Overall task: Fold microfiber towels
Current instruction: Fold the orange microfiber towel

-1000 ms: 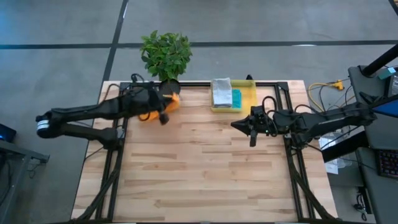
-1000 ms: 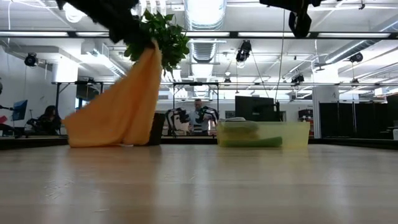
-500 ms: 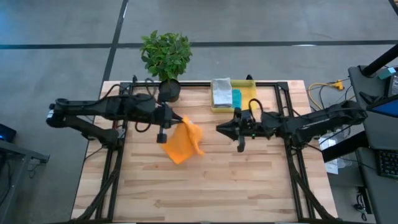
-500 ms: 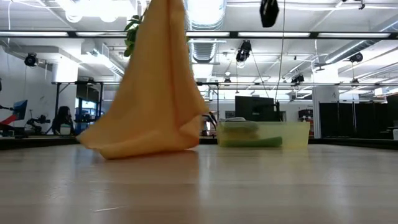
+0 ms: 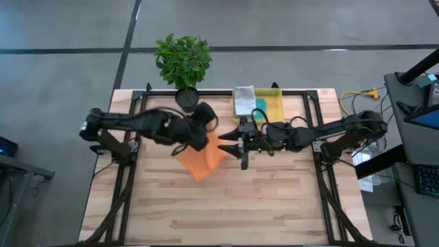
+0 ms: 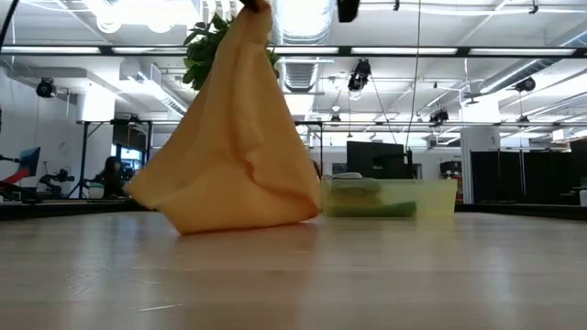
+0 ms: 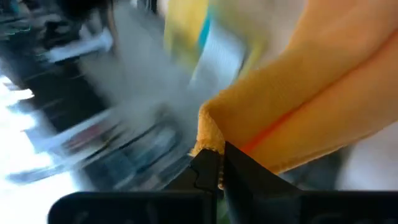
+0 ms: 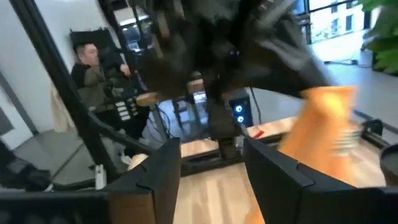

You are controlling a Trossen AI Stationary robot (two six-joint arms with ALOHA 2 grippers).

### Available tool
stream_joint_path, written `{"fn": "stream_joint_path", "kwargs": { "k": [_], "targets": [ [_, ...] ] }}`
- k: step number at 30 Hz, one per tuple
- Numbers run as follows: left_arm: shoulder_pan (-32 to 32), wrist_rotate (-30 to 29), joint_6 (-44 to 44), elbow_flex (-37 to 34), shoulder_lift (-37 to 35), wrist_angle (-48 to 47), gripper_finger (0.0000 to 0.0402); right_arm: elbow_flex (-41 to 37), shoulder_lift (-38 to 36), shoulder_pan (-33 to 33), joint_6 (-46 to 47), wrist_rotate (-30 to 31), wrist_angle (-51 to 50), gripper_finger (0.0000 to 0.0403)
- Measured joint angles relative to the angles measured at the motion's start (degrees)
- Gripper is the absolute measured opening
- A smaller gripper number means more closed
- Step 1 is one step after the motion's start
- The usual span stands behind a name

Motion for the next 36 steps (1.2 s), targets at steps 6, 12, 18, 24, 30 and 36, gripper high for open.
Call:
{"fn": "stream_joint_path", "kwargs": {
  "k": [6, 12, 18, 24, 30, 36],
  "targets": [
    [0.14, -15.04, 9.55, -0.47, 1.27, 2.86, 0.0000, 4.30, 2.99, -0.07, -2.25, 4.15, -3.22, 0.0180],
    [-5.76, 1.04, 12.06, 3.08, -4.90, 1.87, 0.0000, 4.59, 0.33, 0.59, -4.51, 4.07, -5.14, 0.0176],
    [-7.17, 6.57, -0.61, 2.26, -8.06, -11.11, 0.0000, 0.11, -4.73, 1.27, -3.92, 4.09, -5.94, 0.0168],
    [-8.77, -3.88, 6.45, 1.08, -7.69, -4.15, 0.0000, -2.13, -5.73, 1.22, -3.20, 4.25, -3.22, 0.0164],
    [-7.45, -6.18, 6.56, 0.88, -6.31, 4.25, 0.0000, -0.02, -3.35, 1.46, -5.48, 11.37, 0.17, 0.0164],
    [-5.42, -6.51, 7.28, 1.67, -5.65, 14.77, 0.0000, 4.48, 0.45, 3.70, -15.85, 24.82, 3.56, 0.0159]
  ]
}}
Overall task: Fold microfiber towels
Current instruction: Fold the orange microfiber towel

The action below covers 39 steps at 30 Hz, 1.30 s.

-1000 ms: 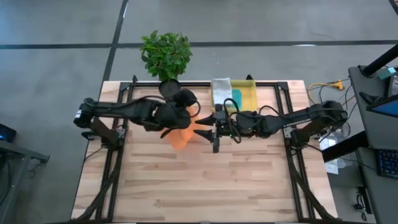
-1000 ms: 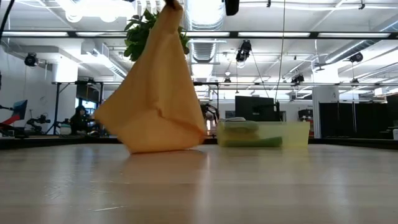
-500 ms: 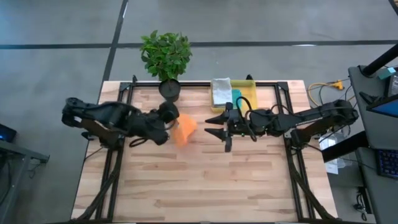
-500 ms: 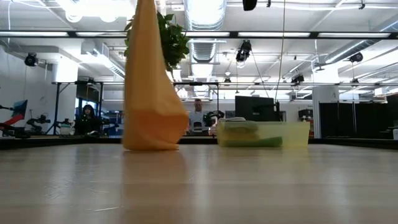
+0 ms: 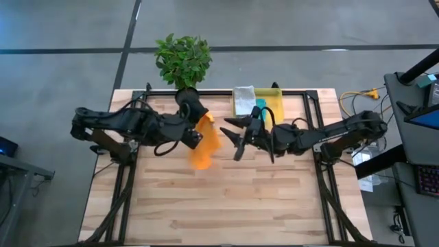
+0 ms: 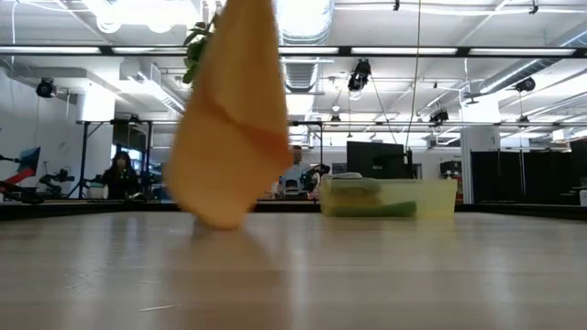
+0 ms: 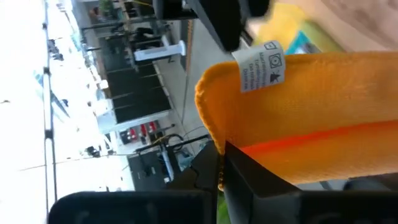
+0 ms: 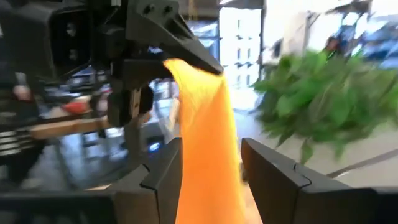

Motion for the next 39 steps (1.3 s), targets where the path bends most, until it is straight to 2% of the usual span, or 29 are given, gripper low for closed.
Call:
{"fn": "stream_joint_path", "kwargs": {
  "k": [2, 6, 17, 34, 39],
  "targets": [
    [0.58, 0.17, 1.64, 0.00, 0.10, 1.26, 0.0000, 1.06, 1.61, 0.77, -4.10, 2.47, 2.77, 0.0154],
    [2.23, 0.11, 1.95, -0.06, 0.06, 2.86, 0.0000, 3.31, 4.49, 1.64, -8.49, 3.13, 8.10, 0.0146],
    [3.70, 0.21, 1.95, -0.20, 0.03, 4.46, 0.0000, 8.31, 10.82, 1.32, -9.45, 13.83, 8.59, 0.0141],
    [4.28, 0.57, 2.16, 0.18, 0.01, 11.59, 0.0000, 9.17, 14.94, -0.18, -3.24, 13.37, 7.89, 0.0113],
    [4.97, 0.36, 5.40, 1.46, -0.03, 12.28, 0.0000, 8.47, 15.05, -0.19, -3.00, 13.92, 5.18, 0.0096]
  ]
}}
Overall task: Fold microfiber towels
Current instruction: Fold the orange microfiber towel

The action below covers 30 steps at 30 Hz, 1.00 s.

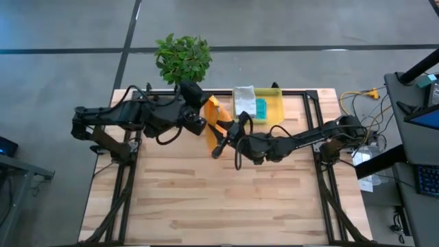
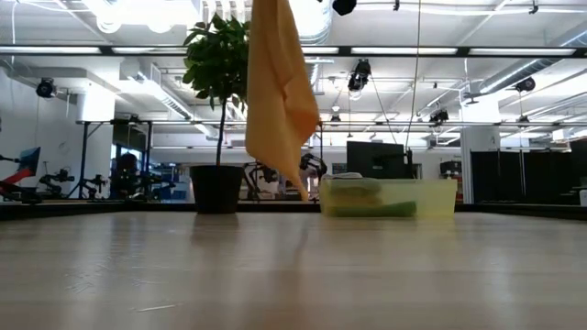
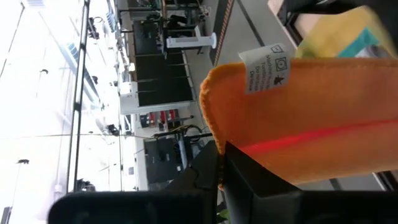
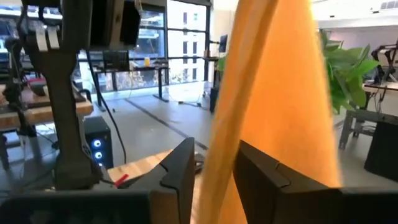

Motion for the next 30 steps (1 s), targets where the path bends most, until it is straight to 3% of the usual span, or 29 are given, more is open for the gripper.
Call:
{"fn": "stream_joint_path", "kwargs": {
  "k": [8, 14, 20, 30],
  "targets": [
    [1.92, -0.13, 0.61, 0.50, -0.85, 2.38, 0.0000, -1.48, -0.02, 0.07, 1.52, 3.52, -0.30, 0.0068],
    [2.90, -0.14, 0.64, 0.50, -0.97, 3.36, 0.0000, -1.24, -0.06, 0.03, 0.88, 0.91, 0.29, 0.0061],
    [3.89, 0.09, 0.64, 0.50, -1.01, 4.02, 0.0000, -1.17, -0.08, -0.60, 1.62, -6.61, 2.16, 0.0087],
    [3.89, 0.20, 0.69, 0.44, -1.01, 5.11, 0.0000, -1.14, -0.15, -2.35, 6.49, -2.20, -1.81, 0.0145]
  ]
}}
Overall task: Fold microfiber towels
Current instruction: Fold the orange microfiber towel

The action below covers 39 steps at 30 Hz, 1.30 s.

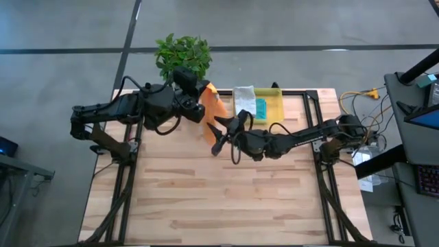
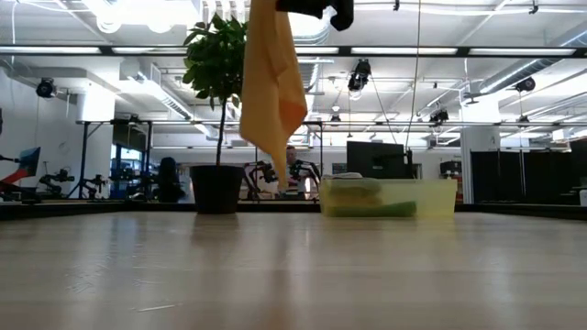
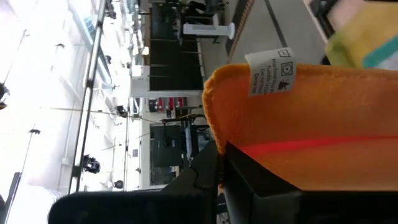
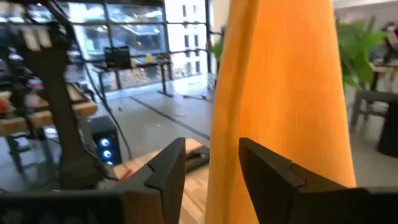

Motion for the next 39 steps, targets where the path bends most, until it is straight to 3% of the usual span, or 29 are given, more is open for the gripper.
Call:
{"fn": "stream_joint_path", "kwargs": {
  "k": [7, 16, 21, 34, 39],
  "targets": [
    [0.03, 0.06, 1.00, 0.11, 0.00, 5.60, 0.0000, -0.06, 0.00, -1.13, 4.06, 0.72, -5.36, 0.0139],
    [0.34, 0.04, 3.34, 0.13, 0.00, 6.38, 0.0000, -0.55, 0.00, -1.25, 3.69, 2.61, -6.75, 0.0091],
    [0.40, 0.04, 3.31, 0.13, 0.00, 6.41, 0.0000, -0.81, 0.02, -1.61, 4.92, -0.09, -7.79, 0.0071],
    [0.72, 0.07, 3.21, 0.17, 0.00, 8.93, 0.0000, -1.03, 1.83, -2.23, 9.06, -2.48, -10.43, 0.0078],
    [0.72, -0.07, 3.23, 0.17, -0.04, 8.90, 0.0000, -1.03, 2.01, -2.18, 9.12, -0.01, -12.11, 0.0036]
  ]
}}
